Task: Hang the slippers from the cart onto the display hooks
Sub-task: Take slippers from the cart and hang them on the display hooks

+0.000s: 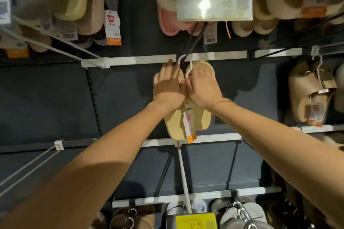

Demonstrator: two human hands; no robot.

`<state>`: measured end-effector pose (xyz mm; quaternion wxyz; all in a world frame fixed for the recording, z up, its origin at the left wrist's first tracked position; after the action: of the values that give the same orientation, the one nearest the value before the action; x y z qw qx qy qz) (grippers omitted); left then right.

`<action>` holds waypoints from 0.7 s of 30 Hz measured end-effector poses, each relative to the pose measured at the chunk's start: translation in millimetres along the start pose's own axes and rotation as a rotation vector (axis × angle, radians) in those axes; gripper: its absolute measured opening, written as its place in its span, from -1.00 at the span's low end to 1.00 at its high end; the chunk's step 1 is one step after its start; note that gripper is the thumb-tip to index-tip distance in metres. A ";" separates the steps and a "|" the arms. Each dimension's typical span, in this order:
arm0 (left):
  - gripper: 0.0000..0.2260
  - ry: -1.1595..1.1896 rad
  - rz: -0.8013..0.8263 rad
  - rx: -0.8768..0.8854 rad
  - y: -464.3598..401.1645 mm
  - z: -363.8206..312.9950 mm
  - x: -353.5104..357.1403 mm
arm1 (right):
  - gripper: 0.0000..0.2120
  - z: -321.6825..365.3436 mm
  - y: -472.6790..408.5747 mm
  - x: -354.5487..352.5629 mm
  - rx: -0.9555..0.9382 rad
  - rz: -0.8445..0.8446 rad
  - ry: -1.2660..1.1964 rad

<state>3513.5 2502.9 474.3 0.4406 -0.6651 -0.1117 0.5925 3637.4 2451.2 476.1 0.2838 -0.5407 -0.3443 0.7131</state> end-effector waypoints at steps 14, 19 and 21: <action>-0.62 0.025 0.419 0.063 57.8 -4.9 31.4 | -0.49 -24.9 71.9 16.0 0.100 0.465 0.012; -0.71 0.079 0.454 -0.053 111.2 3.6 -23.0 | -0.71 22.0 96.9 -28.0 0.149 0.577 -0.077; -0.70 0.051 0.504 -0.075 141.7 13.6 -54.2 | -0.65 55.8 106.1 -46.3 0.117 0.574 -0.127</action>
<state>3433.8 2389.6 411.1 0.2568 -0.7027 0.0468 0.6619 3591.8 2341.1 428.0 0.0791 -0.5531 -0.1528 0.8152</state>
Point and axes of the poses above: each hand's wrist, its own y-axis away from the middle knuckle, its own x-axis out of the palm, z = x × y, the point moved 1 cm from there along -y, towards the middle knuckle, and after that the axes turned 14 degrees about -y, right-handed, at the moved point
